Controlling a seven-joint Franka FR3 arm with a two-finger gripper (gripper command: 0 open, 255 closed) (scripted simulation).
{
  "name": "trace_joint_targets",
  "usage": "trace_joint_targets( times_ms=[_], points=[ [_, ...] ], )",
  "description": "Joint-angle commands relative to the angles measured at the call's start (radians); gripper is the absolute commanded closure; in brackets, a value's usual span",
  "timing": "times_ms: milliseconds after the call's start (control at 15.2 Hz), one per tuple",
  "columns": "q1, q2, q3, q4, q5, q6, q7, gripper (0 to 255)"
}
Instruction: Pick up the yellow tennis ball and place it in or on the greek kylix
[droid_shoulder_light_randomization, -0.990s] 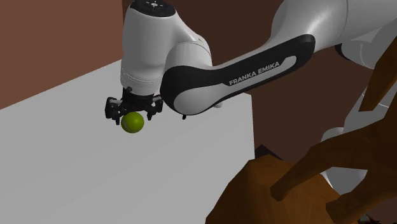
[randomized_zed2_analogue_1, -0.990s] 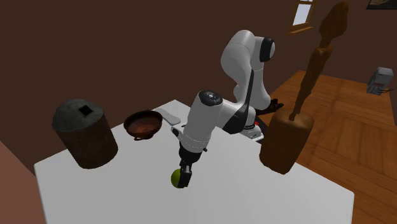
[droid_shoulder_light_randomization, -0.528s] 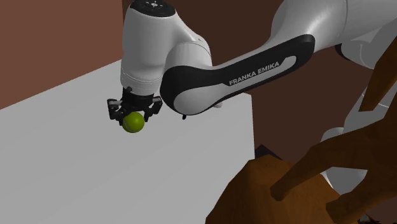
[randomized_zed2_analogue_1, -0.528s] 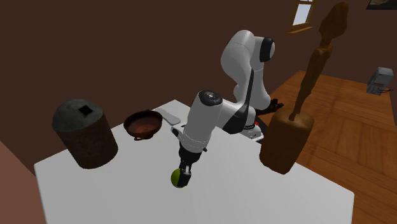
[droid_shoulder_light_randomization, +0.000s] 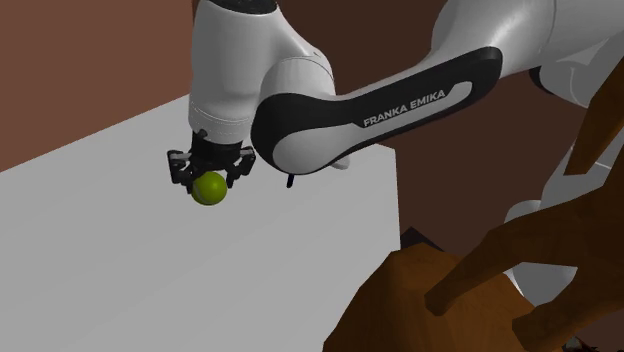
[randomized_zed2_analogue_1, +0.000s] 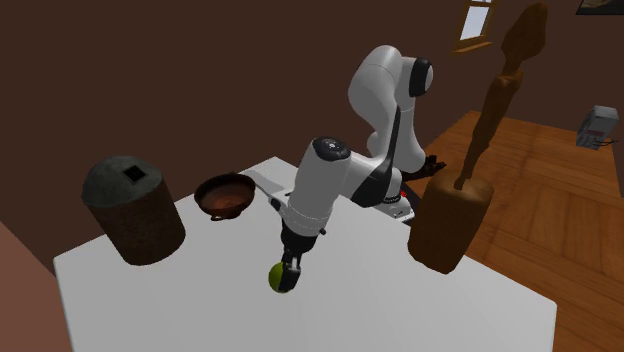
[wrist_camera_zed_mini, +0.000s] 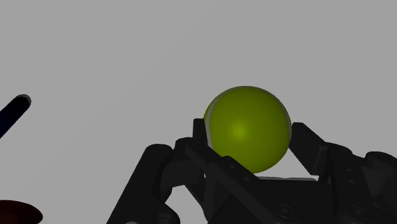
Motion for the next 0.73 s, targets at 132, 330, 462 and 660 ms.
trace_joint_targets(
  times_ms=[132,330,462,660],
  points=[
    [-0.003,-0.020,0.004,0.030,0.022,-0.044,-0.023,255],
    [-0.004,-0.032,0.007,0.055,0.037,-0.079,-0.039,255],
    [-0.005,-0.040,0.008,0.073,0.046,-0.102,-0.048,255],
    [-0.005,-0.049,0.011,0.102,0.057,-0.138,-0.061,255]
  ],
)
